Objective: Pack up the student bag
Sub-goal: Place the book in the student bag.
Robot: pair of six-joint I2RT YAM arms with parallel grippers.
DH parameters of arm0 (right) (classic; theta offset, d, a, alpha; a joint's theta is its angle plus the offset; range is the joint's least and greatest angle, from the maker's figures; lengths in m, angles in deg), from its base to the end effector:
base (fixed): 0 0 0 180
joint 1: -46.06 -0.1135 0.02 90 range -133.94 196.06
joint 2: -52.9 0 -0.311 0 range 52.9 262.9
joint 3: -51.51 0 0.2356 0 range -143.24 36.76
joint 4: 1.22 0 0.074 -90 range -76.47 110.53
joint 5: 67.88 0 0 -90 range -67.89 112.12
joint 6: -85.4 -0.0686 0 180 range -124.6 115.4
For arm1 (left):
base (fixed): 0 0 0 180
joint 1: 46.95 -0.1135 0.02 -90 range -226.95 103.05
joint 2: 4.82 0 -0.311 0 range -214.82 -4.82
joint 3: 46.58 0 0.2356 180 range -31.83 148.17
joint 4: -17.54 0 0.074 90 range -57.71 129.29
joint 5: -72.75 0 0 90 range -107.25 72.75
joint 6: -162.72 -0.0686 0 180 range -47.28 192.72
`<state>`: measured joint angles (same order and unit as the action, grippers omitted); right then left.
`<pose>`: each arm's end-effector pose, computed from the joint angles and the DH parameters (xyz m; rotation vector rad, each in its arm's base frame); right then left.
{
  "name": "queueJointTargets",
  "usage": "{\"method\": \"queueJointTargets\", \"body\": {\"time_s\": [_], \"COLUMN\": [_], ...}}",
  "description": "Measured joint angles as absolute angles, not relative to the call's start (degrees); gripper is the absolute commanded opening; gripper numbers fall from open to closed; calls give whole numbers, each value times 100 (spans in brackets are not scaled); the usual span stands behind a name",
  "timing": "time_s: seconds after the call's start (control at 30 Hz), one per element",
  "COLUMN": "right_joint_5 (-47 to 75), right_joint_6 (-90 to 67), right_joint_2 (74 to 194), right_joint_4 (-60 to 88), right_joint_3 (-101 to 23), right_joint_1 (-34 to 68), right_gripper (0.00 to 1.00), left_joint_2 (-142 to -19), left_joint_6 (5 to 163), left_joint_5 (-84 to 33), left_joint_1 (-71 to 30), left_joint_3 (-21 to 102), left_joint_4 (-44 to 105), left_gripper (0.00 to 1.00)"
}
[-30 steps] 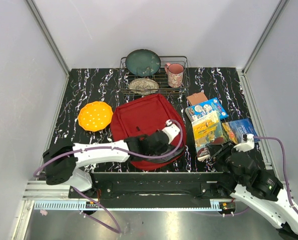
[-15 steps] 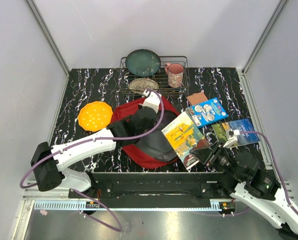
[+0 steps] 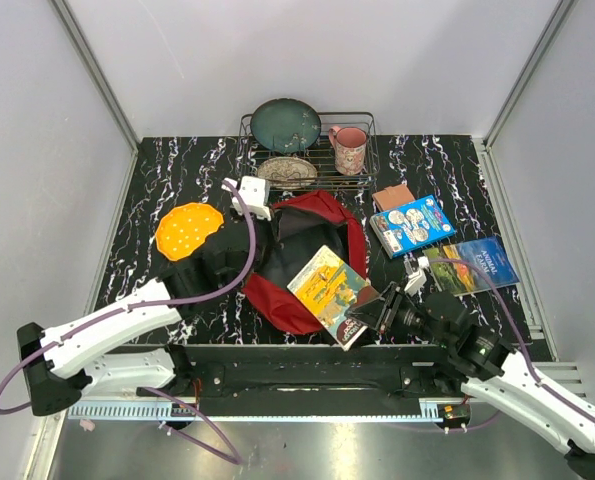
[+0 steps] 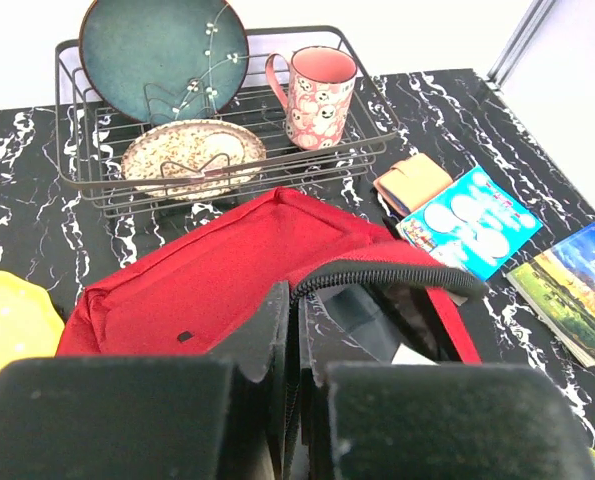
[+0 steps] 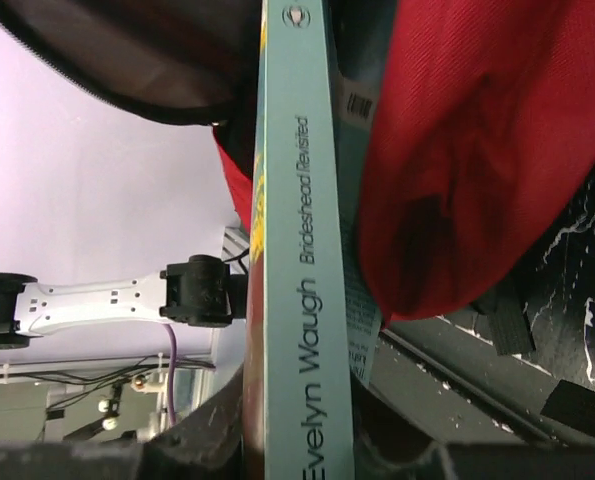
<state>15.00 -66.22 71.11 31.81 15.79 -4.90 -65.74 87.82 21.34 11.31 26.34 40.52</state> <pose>0.0477 0.0723 0.2436 0.0969 2.1156 1.4107 0.1545 -0.1685 0.4100 0.1654 1.7251 -0.3527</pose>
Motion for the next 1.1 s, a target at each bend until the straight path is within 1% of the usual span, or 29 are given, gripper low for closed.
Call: {"method": "queueJointTargets", "body": {"time_s": [0.13,0.23,0.47,0.7,0.9,1.1], "right_joint_5": [1710,1937,2324,2405,2475,2645], "right_joint_6": [-7368,-7836,-8749,-9468,-9678,-9816], "right_joint_2": [6945,7192,8381,9612,10209,11085], "right_joint_4": [2209,1575,268,-613,-1645,-2442], "right_joint_3": [2508,2930,3061,3045,3045,2980], "right_joint_1": [-490,-490,-490,-490,-490,-490], "right_gripper": [0,0,0,0,0,0], "left_joint_2": [-6310,-6282,-6282,-6472,-6843,-6870], "left_joint_6": [8782,8784,8876,8862,8615,8602], "left_joint_5": [2003,1865,1732,1725,1693,1603], "left_joint_1": [1188,1313,1647,1896,2174,2324], "left_joint_3": [2315,2060,1651,1741,2086,2108], "left_joint_4": [3798,3748,3510,3333,3254,3169], "left_gripper": [0,0,0,0,0,0]}}
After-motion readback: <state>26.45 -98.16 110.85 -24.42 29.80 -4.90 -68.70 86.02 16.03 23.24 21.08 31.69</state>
